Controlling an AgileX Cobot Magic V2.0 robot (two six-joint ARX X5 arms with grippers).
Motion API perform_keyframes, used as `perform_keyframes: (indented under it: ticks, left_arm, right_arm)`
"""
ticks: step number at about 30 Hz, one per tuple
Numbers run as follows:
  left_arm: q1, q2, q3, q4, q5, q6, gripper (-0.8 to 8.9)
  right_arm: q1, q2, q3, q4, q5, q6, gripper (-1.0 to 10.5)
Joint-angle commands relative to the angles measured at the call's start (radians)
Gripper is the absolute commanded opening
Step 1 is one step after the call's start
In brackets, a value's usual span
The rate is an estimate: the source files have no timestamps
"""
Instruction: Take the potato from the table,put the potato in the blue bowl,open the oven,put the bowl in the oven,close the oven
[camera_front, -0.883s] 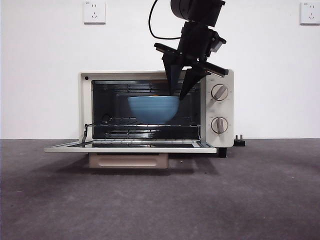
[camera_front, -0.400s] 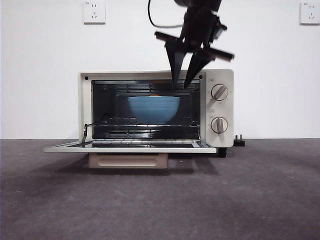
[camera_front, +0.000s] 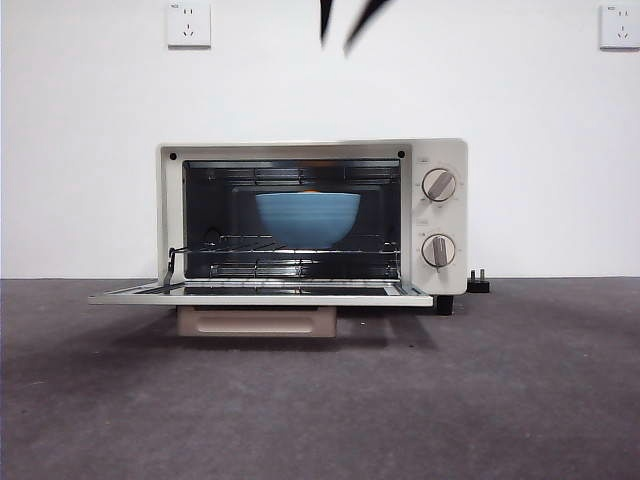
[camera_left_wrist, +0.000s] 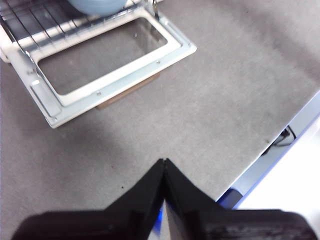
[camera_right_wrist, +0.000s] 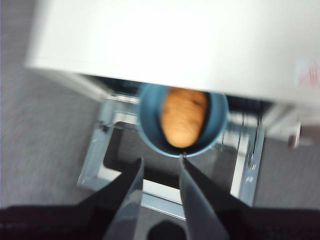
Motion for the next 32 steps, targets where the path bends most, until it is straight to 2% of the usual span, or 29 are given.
perform_keyframes:
  ticks: [1, 2, 5, 9, 12, 16, 21, 25, 27, 32]
  left_arm:
    - [0.008, 0.035, -0.003, 0.010, 0.000, 0.003, -0.05]
    - [0.012, 0.048, -0.003, 0.010, 0.000, 0.003, -0.05]
    - [0.025, 0.076, -0.003, 0.014, 0.000, -0.014, -0.05]
    - [0.049, 0.093, -0.003, 0.036, 0.000, -0.041, -0.05]
    - [0.084, 0.100, -0.003, 0.069, 0.000, -0.042, -0.06]
    - [0.151, 0.129, -0.003, 0.105, 0.017, -0.041, -0.08]
    - [0.280, 0.205, -0.003, 0.160, 0.209, -0.037, -0.08]
    - [0.406, 0.309, -0.003, 0.209, 0.392, -0.035, -0.09]
    - [0.447, 0.367, -0.003, 0.216, 0.432, -0.029, -0.09]
    - [0.506, 0.522, -0.003, 0.226, 0.452, -0.005, -0.09]
  right_arm:
    - [0.033, -0.045, 0.003, -0.021, 0.040, -0.236, 1.2]
    - [0.045, -0.063, 0.003, -0.022, 0.054, -0.266, 1.2]
    - [0.071, -0.117, 0.000, -0.023, 0.071, -0.293, -0.1]
    - [0.103, -0.209, -0.032, -0.023, 0.071, -0.328, -0.1]
    - [0.120, -0.312, -0.137, -0.023, 0.093, -0.374, -0.1]
    - [0.124, -0.486, -0.381, -0.023, 0.182, -0.429, -0.1]
    - [0.106, -0.701, -0.670, -0.014, 0.184, -0.479, -0.1]
    - [0.060, -0.891, -0.874, 0.092, 0.180, -0.493, -0.1]
    - [0.039, -0.978, -0.959, 0.144, 0.173, -0.492, -0.1]
    - [-0.013, -1.153, -1.119, 0.192, 0.172, -0.457, -0.1]
